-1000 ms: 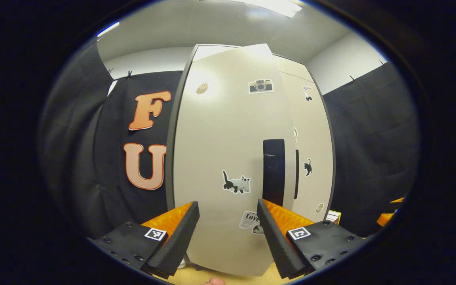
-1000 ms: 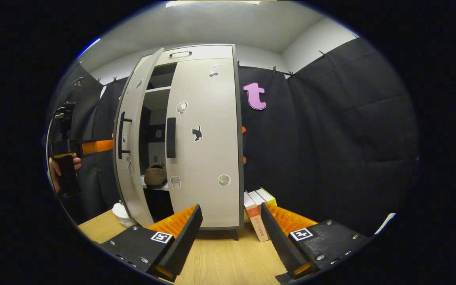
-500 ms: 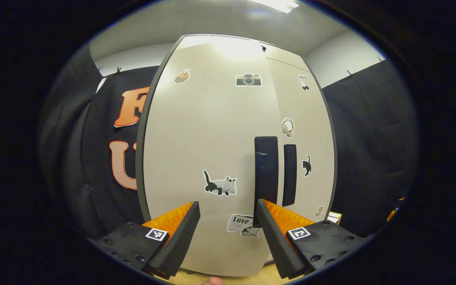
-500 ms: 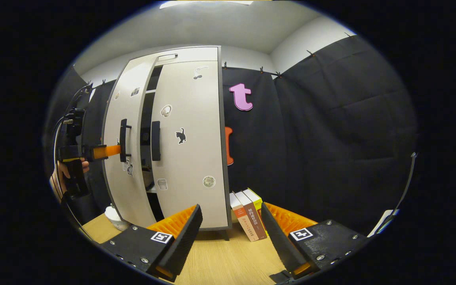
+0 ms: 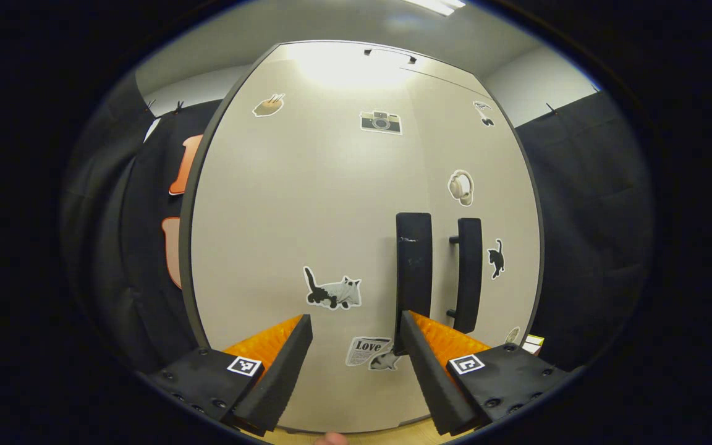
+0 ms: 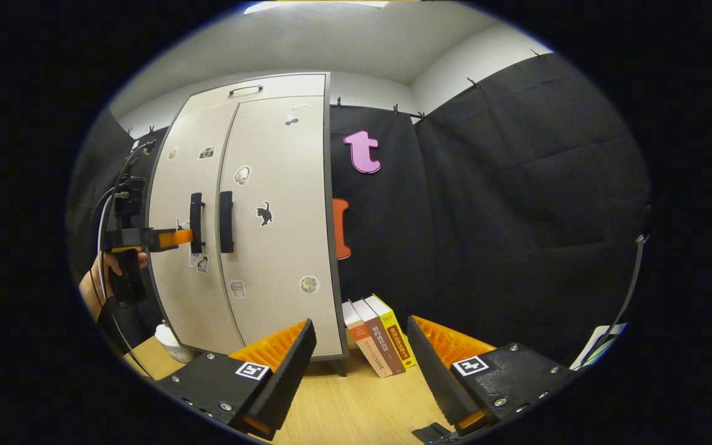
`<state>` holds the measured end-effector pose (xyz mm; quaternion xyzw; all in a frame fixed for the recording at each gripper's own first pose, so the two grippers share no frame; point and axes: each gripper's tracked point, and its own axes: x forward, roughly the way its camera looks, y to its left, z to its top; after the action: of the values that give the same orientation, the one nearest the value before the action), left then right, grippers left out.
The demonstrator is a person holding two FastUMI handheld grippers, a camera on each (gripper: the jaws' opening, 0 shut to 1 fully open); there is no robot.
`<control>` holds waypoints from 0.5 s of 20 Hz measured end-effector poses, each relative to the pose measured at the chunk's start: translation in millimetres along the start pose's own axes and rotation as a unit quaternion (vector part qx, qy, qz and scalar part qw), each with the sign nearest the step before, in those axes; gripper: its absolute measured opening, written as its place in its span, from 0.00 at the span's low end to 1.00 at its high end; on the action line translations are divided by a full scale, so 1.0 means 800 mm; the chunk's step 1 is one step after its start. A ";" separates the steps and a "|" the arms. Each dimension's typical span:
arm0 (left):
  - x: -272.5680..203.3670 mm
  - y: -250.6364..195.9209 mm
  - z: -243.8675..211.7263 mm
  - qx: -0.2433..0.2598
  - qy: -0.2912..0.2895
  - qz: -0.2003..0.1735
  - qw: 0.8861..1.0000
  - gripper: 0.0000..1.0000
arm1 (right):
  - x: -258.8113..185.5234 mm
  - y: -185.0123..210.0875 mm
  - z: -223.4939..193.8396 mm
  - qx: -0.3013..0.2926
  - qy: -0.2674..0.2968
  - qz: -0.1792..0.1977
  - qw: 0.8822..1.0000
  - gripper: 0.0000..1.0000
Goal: Grab one shoe with the right hand and put it into the shoe cabinet, grab the other shoe with the left hand and put it into the shoe cabinet; then close the right door with the right hand and the left door with the left hand.
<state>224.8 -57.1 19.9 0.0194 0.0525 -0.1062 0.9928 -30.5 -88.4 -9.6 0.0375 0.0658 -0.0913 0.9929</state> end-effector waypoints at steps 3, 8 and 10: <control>0.002 0.002 0.000 -0.003 -0.001 0.004 1.000 0.95 | 0.001 -0.003 0.002 0.000 -0.002 -0.001 1.000 0.92; -0.037 -0.002 0.021 0.002 -0.016 0.003 1.000 0.95 | 0.006 0.003 0.004 -0.003 -0.004 0.010 1.000 0.92; -0.066 0.001 0.032 0.007 -0.024 0.011 1.000 0.95 | 0.006 0.010 0.003 -0.001 -0.003 0.020 1.000 0.92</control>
<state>176.2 -46.7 51.5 0.0246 0.0278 -0.0961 0.9947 -23.8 -81.8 -7.6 0.0370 0.0620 -0.0715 0.9948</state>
